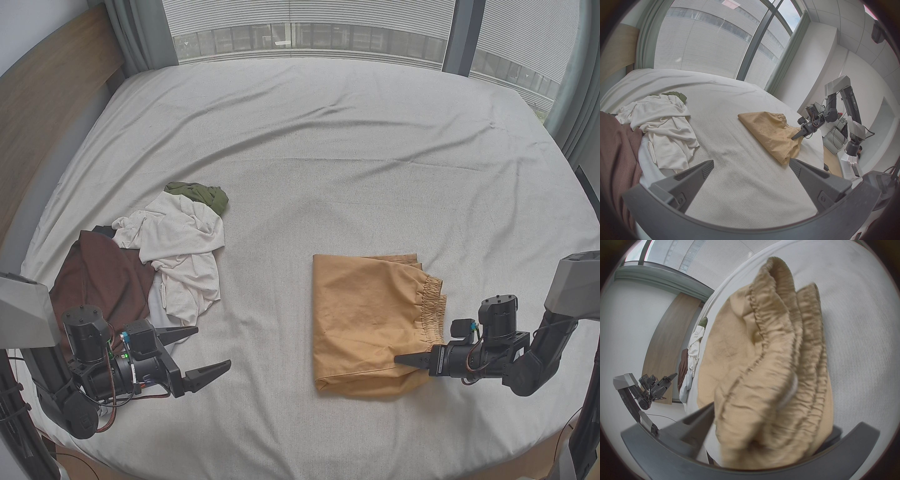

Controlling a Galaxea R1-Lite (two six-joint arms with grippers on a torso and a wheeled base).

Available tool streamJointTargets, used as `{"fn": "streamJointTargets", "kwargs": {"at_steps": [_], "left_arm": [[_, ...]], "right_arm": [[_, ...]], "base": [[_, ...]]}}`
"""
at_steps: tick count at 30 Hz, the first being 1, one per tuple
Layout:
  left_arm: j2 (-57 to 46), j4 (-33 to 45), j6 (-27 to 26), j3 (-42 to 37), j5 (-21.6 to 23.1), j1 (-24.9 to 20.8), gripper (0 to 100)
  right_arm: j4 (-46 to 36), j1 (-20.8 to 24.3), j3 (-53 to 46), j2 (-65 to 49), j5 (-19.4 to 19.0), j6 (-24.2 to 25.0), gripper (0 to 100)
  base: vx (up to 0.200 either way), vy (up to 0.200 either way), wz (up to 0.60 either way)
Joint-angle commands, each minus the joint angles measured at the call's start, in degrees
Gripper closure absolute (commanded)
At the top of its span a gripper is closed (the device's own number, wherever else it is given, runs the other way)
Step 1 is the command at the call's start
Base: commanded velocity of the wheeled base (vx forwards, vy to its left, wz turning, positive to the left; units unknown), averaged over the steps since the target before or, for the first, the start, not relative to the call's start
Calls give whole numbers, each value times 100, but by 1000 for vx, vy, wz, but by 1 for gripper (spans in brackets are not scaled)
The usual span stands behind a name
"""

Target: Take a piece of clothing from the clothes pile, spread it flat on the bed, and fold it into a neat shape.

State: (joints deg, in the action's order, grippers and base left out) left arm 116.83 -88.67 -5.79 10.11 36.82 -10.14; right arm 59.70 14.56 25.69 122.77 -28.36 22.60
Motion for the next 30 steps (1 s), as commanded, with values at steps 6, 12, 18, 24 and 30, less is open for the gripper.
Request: {"fn": "streamJointTargets", "kwargs": {"at_steps": [6, 12, 18, 24, 30], "left_arm": [[6, -1, -10, -9, 1, 4, 0], [6, -1, -10, -17, 1, 4, 0], [-12, -1, -27, -17, -8, -40, 0], [-47, -1, -19, -26, -8, -40, 0], [-47, -1, -10, -26, -8, -40, 0]], "right_arm": [[51, 144, -11, -60, -12, 7, 100], [604, 487, -64, -386, -56, 78, 100], [1501, 926, -213, -878, -91, 438, 100], [1756, 1093, -178, -1185, -372, 605, 100], [1932, 1102, -37, -1387, -478, 631, 100]], "base": [[0, 0, 0], [0, 0, 0], [0, 0, 0], [0, 0, 0], [0, 0, 0]]}}
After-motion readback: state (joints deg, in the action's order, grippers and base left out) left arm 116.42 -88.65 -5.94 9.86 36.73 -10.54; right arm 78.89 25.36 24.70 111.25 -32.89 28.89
